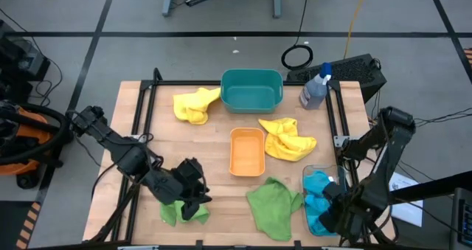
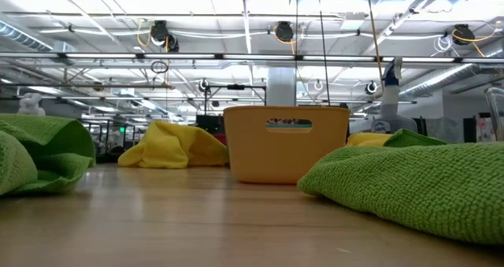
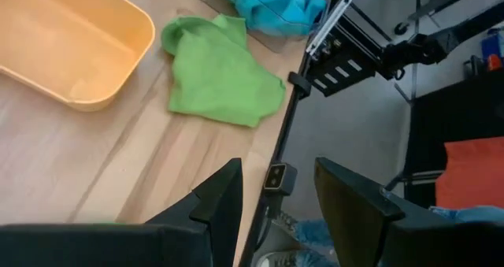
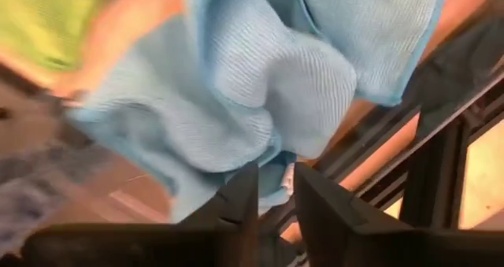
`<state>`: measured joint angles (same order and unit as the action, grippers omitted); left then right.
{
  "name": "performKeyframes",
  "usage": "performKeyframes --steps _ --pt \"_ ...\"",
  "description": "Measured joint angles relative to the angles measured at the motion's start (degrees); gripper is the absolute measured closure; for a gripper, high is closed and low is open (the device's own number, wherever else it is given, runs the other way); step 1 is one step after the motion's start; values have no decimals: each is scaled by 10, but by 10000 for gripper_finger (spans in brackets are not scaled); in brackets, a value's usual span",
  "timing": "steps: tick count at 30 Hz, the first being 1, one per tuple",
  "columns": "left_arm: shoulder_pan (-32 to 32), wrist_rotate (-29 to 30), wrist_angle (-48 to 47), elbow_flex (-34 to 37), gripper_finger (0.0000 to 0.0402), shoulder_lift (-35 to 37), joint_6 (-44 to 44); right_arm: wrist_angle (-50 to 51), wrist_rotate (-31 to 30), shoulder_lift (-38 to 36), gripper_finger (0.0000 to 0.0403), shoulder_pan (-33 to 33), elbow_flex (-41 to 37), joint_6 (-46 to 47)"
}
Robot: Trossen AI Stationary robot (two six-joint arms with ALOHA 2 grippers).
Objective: Sort microfiber towel by color & place in baskets
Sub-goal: Put the blue microfiber towel into the transparent bin, then put the left green microfiber towel into the blue bin
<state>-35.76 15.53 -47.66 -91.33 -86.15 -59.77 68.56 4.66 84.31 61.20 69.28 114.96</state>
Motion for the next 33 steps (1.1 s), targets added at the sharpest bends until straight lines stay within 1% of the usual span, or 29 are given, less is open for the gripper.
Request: performKeyframes --steps 4,7,9,12,13,15,17,19,26,29,33 --pt "-12 3 0 0 237 0 -21 14 -32 -41 295 -7 27 29" --pt "-19 14 -23 0 237 0 -50 16 -82 -68 282 -18 50 72" --pt "-20 22 -61 0 237 -5 -95 16 -117 -79 277 -28 66 89" --pt "-23 19 -145 0 237 -18 -162 15 -165 -82 275 -49 94 90" --pt "-23 5 -174 0 237 -23 -192 14 -181 -81 275 -57 103 82" --pt "-26 -42 -240 0 237 -37 -256 11 -209 -75 275 -74 121 60" --pt "-27 -89 -274 1 237 -53 -282 5 -215 -67 275 -93 134 32" --pt "-31 -114 -276 1 237 -64 -282 -5 -211 -60 275 -111 138 1" --pt "-40 -110 -265 0 233 -96 -299 -55 -209 -37 275 -161 139 -73" --pt "-42 -109 -263 0 208 -110 -305 -75 -209 -24 275 -175 139 -98" --pt "-49 -105 -284 0 149 -128 -332 -105 -208 -7 275 -190 139 -130"
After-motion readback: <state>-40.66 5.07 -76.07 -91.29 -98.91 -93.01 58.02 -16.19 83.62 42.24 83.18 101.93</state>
